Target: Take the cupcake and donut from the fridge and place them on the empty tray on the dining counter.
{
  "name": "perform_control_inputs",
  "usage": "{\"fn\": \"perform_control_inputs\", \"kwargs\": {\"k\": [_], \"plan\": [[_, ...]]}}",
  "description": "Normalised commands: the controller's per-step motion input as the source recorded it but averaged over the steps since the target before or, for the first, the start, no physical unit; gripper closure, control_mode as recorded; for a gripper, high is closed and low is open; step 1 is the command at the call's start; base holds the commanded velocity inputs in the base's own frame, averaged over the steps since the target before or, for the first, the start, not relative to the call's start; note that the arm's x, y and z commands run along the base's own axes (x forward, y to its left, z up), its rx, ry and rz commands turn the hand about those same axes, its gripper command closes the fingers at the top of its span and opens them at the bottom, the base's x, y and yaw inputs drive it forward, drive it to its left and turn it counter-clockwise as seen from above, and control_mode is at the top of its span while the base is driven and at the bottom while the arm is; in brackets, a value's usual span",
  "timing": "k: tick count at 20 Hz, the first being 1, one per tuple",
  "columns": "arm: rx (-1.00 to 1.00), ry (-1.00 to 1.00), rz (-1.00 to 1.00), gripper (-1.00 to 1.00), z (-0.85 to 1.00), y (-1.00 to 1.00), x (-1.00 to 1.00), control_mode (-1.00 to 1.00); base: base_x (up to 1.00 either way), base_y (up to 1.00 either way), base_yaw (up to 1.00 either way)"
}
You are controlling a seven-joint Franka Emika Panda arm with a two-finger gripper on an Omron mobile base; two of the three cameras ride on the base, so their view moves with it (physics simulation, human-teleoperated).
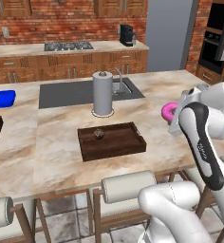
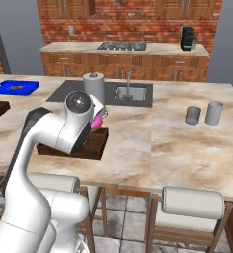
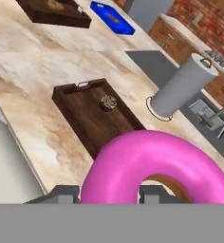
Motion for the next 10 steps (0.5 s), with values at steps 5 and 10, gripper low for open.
{"fn": "perform_control_inputs", "kwargs": {"k": [5,10], "plan": [[0.02,0.23,0.04,1.00,-0.43,0.55,0.71,-1.00,0.00,0.00,0.00],[0.00,0.26,0.00,1.00,-0.42,0.58,0.77,-1.00,0.00,0.00,0.00]]}}
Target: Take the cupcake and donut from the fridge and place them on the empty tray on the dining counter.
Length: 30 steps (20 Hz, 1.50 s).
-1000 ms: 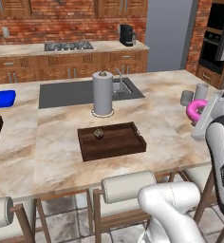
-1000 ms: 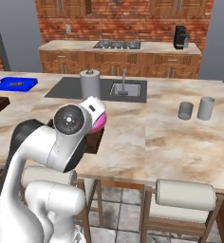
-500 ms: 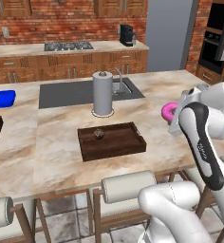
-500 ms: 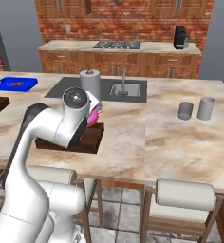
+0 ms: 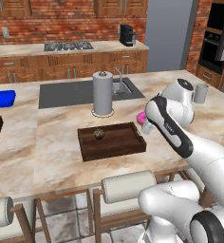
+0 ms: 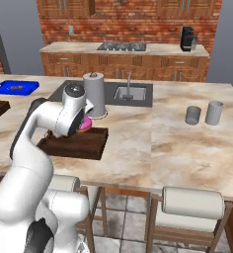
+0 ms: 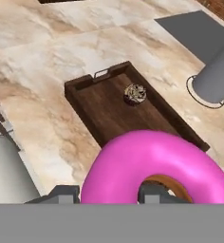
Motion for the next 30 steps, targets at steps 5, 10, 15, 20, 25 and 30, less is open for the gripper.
{"fn": "perform_control_inputs", "kwargs": {"k": [5,10,15,20,25,30], "plan": [[0.06,0.17,0.00,1.00,-0.30,0.54,0.74,-1.00,0.00,0.00,0.00],[0.10,0.04,0.00,1.00,-0.36,0.26,0.48,-1.00,0.00,0.00,0.00],[0.01,-0.05,0.00,1.00,-0.53,0.01,0.40,-1.00,0.00,0.00,0.00],[0.00,-0.04,0.00,1.00,-0.40,0.00,0.45,-1.00,0.00,0.00,0.00],[0.00,0.10,0.00,1.00,-0.35,0.00,0.31,-1.00,0.00,0.00,0.00],[0.00,0.16,0.00,1.00,-0.42,0.01,0.23,-1.00,0.00,0.00,0.00]]}}
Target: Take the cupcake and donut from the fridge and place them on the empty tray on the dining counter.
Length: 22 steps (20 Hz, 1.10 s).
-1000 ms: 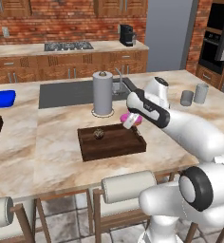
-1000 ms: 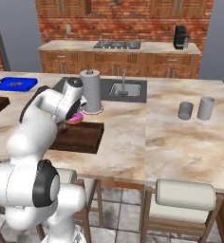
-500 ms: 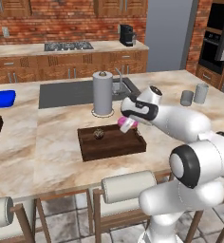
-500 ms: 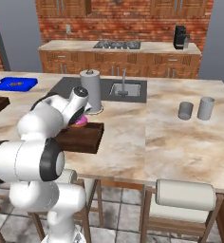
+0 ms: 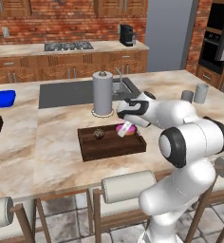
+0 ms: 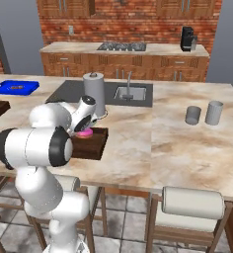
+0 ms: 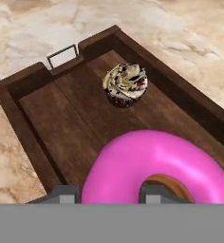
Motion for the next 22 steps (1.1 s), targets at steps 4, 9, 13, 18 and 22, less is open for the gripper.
{"fn": "perform_control_inputs", "kwargs": {"k": [4,9,13,18,22], "plan": [[0.00,0.07,0.00,1.00,-0.30,0.01,0.36,-1.00,0.00,0.00,0.00],[0.00,0.01,0.00,1.00,-0.25,0.06,0.53,-1.00,0.00,0.00,0.00],[0.00,0.00,0.00,1.00,-0.42,0.02,0.30,-1.00,0.00,0.00,0.00],[0.00,0.00,0.00,1.00,-0.48,0.02,0.17,-1.00,0.00,0.00,0.00],[0.00,0.00,0.00,-1.00,-0.30,0.05,0.20,-1.00,0.00,0.00,0.00]]}}
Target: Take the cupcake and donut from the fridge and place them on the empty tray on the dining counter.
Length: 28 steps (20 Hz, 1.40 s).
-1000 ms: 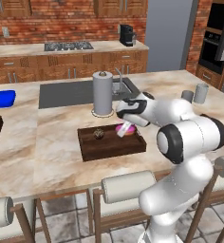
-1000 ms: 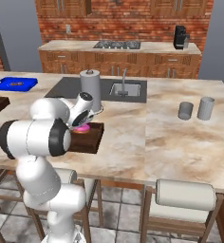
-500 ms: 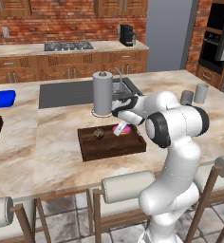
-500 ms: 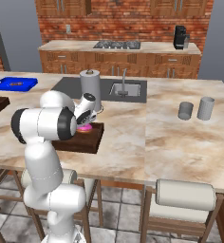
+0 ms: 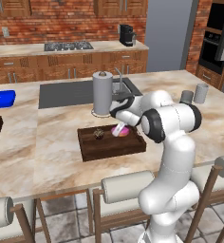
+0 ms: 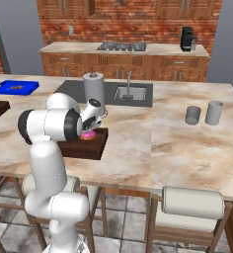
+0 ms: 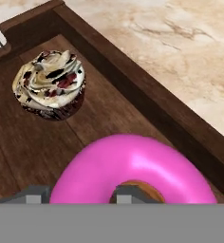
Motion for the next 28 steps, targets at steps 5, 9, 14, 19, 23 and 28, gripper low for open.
{"fn": "perform_control_inputs", "kwargs": {"k": [5,9,14,19,23,28], "plan": [[0.00,0.00,-0.06,-1.00,0.14,0.00,-0.15,-1.00,0.00,0.00,0.00],[0.00,0.00,-0.10,-1.00,0.28,0.00,-0.39,-1.00,0.00,0.00,0.00],[0.00,-0.02,-0.09,-1.00,0.63,0.00,-0.40,-1.00,0.00,0.00,0.00],[0.00,-0.15,-0.01,-1.00,0.84,-0.20,-0.63,-1.00,0.00,0.00,0.00],[0.00,-0.25,0.00,-1.00,0.95,-0.45,-0.91,-1.00,0.00,0.00,0.00],[0.02,-0.37,-0.02,-1.00,0.66,-0.58,-1.00,-1.00,0.00,0.00,0.00]]}}
